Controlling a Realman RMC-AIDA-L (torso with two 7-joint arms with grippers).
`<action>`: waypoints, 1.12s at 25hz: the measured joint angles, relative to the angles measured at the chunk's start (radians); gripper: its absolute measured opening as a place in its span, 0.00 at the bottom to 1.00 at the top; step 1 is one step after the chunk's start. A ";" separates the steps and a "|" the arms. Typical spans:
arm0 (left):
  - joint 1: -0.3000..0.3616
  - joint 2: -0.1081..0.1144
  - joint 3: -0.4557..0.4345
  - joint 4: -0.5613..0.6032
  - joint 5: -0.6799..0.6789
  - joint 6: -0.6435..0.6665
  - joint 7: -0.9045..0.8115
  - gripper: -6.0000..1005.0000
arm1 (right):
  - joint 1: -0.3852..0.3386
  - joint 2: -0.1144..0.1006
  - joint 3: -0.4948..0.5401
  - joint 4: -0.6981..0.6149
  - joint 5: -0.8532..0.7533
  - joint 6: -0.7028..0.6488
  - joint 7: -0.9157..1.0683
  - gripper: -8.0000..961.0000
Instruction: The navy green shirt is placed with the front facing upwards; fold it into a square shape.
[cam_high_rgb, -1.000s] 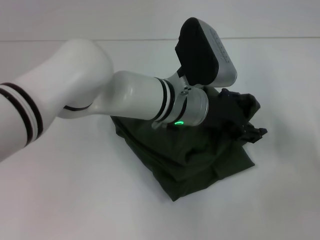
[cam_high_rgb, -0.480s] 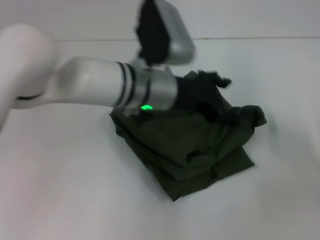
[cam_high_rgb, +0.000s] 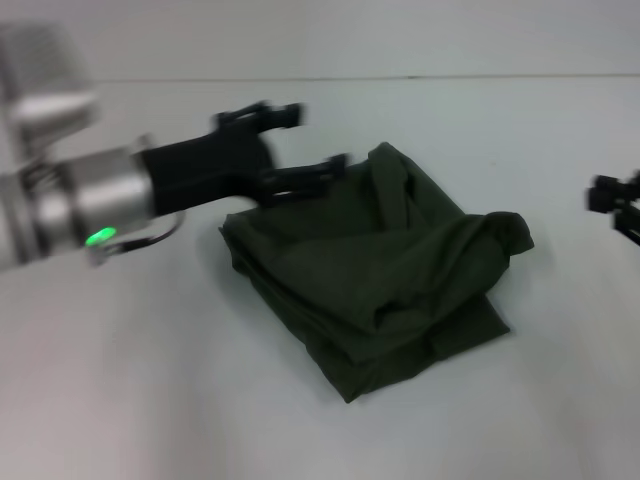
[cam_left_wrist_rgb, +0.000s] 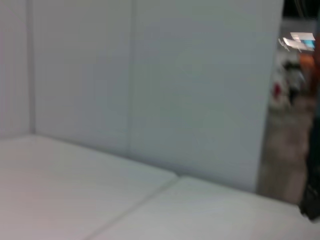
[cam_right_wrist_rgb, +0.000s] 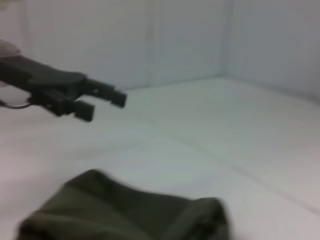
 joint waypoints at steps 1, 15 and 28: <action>0.021 0.001 -0.045 -0.018 -0.010 0.039 0.044 0.92 | 0.016 0.000 -0.019 -0.044 -0.032 -0.016 0.052 0.06; 0.247 0.009 -0.378 -0.151 0.068 0.414 0.342 0.92 | 0.460 0.010 -0.372 -0.329 -0.520 -0.232 0.774 0.43; 0.299 0.002 -0.482 -0.154 0.244 0.448 0.415 0.91 | 0.793 0.034 -0.735 -0.101 -0.660 -0.228 1.210 0.83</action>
